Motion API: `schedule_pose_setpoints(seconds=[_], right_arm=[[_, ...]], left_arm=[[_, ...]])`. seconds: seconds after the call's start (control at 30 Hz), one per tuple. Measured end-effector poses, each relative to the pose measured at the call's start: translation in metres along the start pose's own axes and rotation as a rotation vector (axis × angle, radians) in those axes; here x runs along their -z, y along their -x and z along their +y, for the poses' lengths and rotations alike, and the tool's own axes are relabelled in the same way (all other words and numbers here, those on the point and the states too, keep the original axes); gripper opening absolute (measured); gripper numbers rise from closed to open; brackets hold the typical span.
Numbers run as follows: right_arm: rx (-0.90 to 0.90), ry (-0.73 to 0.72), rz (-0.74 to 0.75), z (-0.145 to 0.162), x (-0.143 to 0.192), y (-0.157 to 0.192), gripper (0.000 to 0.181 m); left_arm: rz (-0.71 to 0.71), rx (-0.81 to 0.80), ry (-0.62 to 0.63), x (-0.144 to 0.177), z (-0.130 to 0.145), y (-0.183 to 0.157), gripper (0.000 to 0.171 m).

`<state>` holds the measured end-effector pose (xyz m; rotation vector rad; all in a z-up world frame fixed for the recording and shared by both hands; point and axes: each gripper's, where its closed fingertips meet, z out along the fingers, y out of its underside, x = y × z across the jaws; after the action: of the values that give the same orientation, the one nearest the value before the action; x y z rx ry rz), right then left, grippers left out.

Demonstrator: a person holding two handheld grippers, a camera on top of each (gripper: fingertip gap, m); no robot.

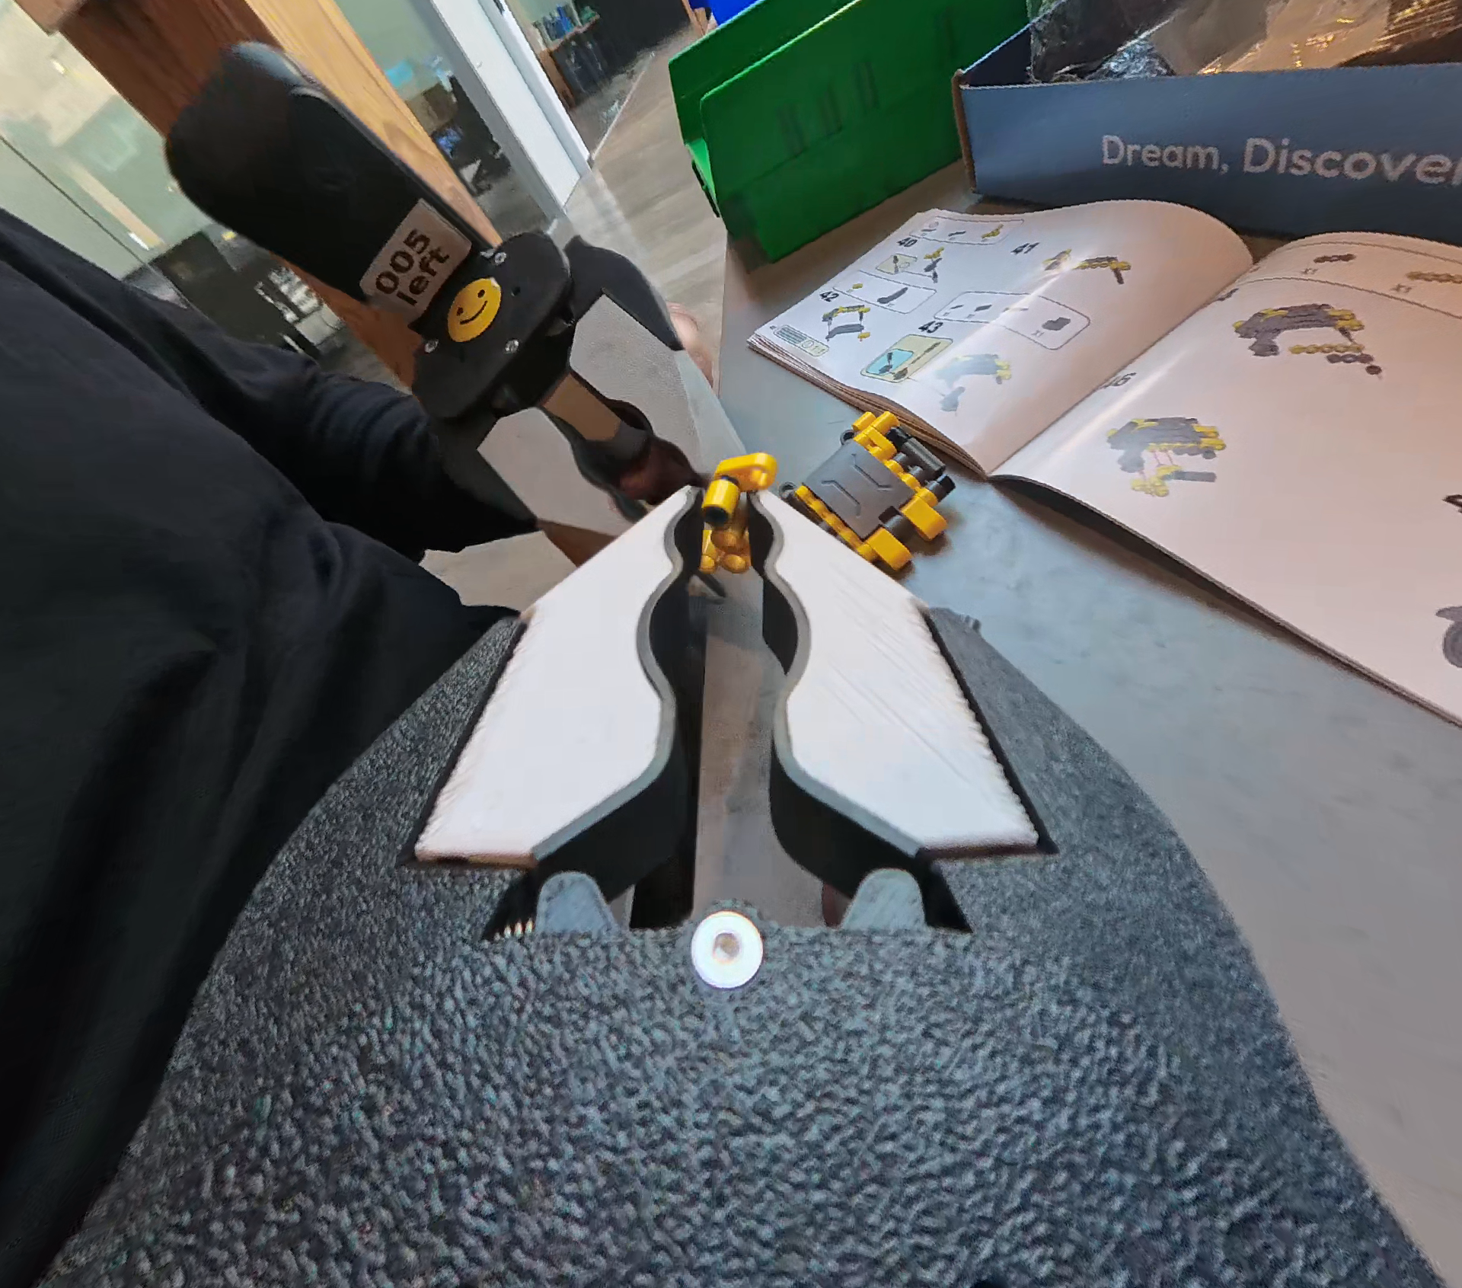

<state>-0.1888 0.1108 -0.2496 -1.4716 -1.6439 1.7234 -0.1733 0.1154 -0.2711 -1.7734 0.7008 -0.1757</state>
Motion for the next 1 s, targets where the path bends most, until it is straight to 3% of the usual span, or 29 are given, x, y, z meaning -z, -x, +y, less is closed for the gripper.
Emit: schedule_pose_setpoints(seconds=[0.17, 0.4, 0.6, 0.73, 0.8, 0.87, 1.0], right_arm=[[-0.031, -0.011, 0.064, -0.001, -0.001, -0.009, 0.009], [-0.192, -0.166, 0.070, -0.015, 0.001, -0.014, 0.006], [-0.191, -0.199, 0.115, -0.017, -0.001, -0.015, 0.006], [-0.151, -0.179, 0.153, -0.016, 0.001, -0.017, 0.005], [-0.104, -0.160, 0.216, -0.014, 0.005, -0.022, 0.005], [-0.093, -0.167, 0.257, -0.015, 0.009, -0.024, 0.005], [-0.261, -0.301, 0.192, -0.022, 0.011, -0.022, 0.005]], left_arm=[[-0.055, 0.046, -0.011, -0.008, -0.006, 0.002, 0.019], [-0.178, 0.126, -0.037, -0.009, -0.012, 0.017, 0.000], [-0.165, 0.185, -0.058, -0.006, -0.011, 0.020, 0.000], [-0.121, 0.193, 0.006, -0.008, 0.004, 0.017, 0.000], [-0.077, 0.228, 0.026, -0.007, 0.008, 0.015, 0.019], [-0.077, 0.222, 0.002, -0.005, 0.003, 0.017, 0.026], [-0.177, 0.115, -0.008, -0.006, -0.012, 0.020, 0.020]])
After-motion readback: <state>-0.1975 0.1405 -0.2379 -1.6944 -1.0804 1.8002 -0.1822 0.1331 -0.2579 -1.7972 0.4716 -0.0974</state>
